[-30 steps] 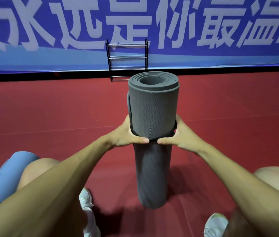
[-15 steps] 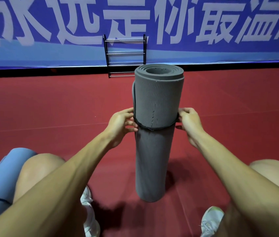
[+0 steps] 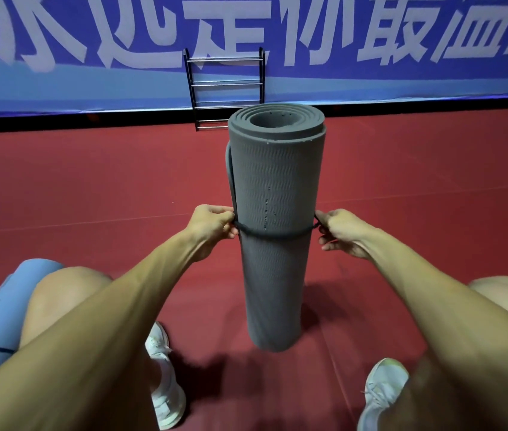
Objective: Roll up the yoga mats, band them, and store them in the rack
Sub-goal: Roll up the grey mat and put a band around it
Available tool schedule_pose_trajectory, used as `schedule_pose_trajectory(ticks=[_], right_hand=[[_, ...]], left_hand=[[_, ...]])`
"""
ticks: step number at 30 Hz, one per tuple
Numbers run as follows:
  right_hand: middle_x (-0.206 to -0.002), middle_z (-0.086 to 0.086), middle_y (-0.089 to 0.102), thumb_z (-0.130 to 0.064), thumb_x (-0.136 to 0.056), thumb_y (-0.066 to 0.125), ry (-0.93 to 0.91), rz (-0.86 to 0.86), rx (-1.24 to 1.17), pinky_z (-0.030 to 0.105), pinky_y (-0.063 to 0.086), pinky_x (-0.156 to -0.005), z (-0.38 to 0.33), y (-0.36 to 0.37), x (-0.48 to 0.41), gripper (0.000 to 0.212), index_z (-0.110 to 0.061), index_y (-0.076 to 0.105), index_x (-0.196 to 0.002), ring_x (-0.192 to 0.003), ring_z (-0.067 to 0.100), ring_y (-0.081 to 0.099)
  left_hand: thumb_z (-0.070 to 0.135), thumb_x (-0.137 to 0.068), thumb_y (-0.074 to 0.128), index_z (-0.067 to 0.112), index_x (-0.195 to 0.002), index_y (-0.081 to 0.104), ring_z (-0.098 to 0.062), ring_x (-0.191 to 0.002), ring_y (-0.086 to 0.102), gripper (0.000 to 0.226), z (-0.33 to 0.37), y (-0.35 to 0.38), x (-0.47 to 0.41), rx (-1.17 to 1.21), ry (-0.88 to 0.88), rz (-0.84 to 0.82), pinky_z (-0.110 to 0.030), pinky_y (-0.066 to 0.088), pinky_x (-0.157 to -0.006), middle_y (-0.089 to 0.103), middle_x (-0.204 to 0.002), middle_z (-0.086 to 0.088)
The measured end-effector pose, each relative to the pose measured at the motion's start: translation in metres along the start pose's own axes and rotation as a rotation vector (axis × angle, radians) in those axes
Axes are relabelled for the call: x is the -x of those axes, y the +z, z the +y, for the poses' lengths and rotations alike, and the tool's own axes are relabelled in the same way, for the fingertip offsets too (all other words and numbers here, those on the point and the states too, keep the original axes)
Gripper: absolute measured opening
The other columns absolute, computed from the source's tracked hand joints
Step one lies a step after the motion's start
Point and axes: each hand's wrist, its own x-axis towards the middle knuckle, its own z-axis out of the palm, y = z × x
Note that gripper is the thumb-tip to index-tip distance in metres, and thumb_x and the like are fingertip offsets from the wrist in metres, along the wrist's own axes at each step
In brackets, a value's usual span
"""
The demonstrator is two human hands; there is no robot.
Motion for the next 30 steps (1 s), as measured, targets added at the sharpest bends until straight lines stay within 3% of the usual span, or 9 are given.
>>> schedule_pose_trajectory(ticks=[5,9,12,15,18,22,26,28,30], right_hand=[[-0.079,0.005,0.042,-0.029,-0.103,0.041,0.106,0.015,0.002,0.022,0.049,-0.041,0.015,0.014,-0.016,0.027,-0.004,0.043,-0.11,-0.053,0.013,0.05],[-0.079,0.004,0.044,-0.026,-0.104,0.038,0.146,0.046,0.039,0.02,0.047,-0.035,0.035,0.029,-0.027,0.033,-0.002,0.044,-0.126,-0.054,0.013,0.05],[-0.079,0.006,0.047,-0.025,-0.105,0.037,0.156,0.051,0.086,0.02,0.046,-0.037,0.044,0.031,-0.031,0.03,-0.001,0.046,-0.121,-0.057,0.014,0.051],[-0.081,0.008,0.047,-0.023,-0.104,0.036,0.17,0.054,0.092,0.021,0.046,-0.038,0.043,0.028,-0.034,0.026,-0.003,0.052,-0.1,-0.055,0.015,0.049],[-0.091,0.013,0.055,-0.02,-0.1,0.043,0.093,0.179,0.118,0.03,0.047,-0.053,0.035,0.021,-0.035,0.022,-0.008,0.055,-0.088,-0.064,0.021,0.051],[-0.103,0.011,0.06,-0.041,-0.1,0.043,-0.118,0.317,-0.063,0.038,0.048,-0.069,-0.001,0.006,-0.024,0.026,-0.018,0.052,-0.091,-0.086,0.024,0.056],[-0.118,0.005,0.062,-0.056,-0.098,0.033,-0.376,0.283,-0.29,0.038,0.052,-0.074,-0.055,0.001,0.005,0.044,-0.021,0.053,-0.115,-0.099,0.022,0.063],[-0.122,-0.007,0.062,-0.072,-0.088,0.029,-0.504,0.26,-0.298,0.046,0.049,-0.096,-0.069,0.001,0.016,0.055,-0.034,0.056,-0.117,-0.114,0.019,0.06],[-0.133,-0.012,0.058,-0.081,-0.082,0.025,-0.562,0.238,-0.292,0.045,0.034,-0.111,-0.067,0.002,0.019,0.069,-0.037,0.056,-0.127,-0.128,0.011,0.05]], left_hand=[[-0.014,-0.093,0.04,-0.015,-0.104,0.061,-0.008,-0.036,0.045,0.024,-0.021,-0.001,-0.011,-0.047,-0.033,0.041,-0.02,0.041,-0.04,0.057,-0.054,-0.008],[-0.018,-0.089,0.038,-0.001,-0.118,0.055,-0.008,-0.032,0.042,0.039,-0.046,0.005,-0.016,-0.067,-0.055,0.07,-0.022,0.041,-0.039,0.053,-0.043,0.001],[-0.015,-0.086,0.039,0.012,-0.126,0.054,-0.009,-0.036,0.039,0.05,-0.061,0.005,-0.021,-0.121,-0.07,0.053,-0.023,0.036,-0.044,0.048,-0.041,0.006],[-0.009,-0.086,0.042,0.013,-0.127,0.059,-0.009,-0.057,0.05,0.05,-0.053,0.01,-0.028,-0.208,-0.025,0.02,-0.018,0.038,-0.048,0.06,-0.064,-0.001],[-0.012,-0.083,0.044,0.012,-0.122,0.063,-0.014,-0.106,0.059,0.05,-0.026,0.018,-0.023,-0.153,0.1,0.031,-0.017,0.044,-0.072,0.067,-0.111,-0.006],[0.017,-0.09,0.046,0.022,-0.088,0.065,-0.014,-0.082,0.057,0.02,0.034,0.022,-0.005,0.109,0.147,-0.007,-0.037,0.045,-0.074,0.066,-0.085,0.007],[0.042,-0.101,0.034,0.029,-0.084,0.058,-0.007,-0.066,0.047,0.032,0.073,0.017,0.021,0.095,0.224,-0.109,-0.031,0.04,-0.069,0.056,-0.061,0.01],[0.055,-0.1,0.023,0.036,-0.097,0.064,-0.002,-0.074,0.055,0.045,0.074,0.015,0.033,-0.018,0.272,-0.188,-0.033,0.045,-0.077,0.065,-0.075,0.007],[0.059,-0.097,0.018,0.039,-0.109,0.065,-0.002,-0.099,0.06,0.053,0.071,0.018,0.041,-0.104,0.315,-0.206,-0.036,0.048,-0.092,0.07,-0.102,0.013]])
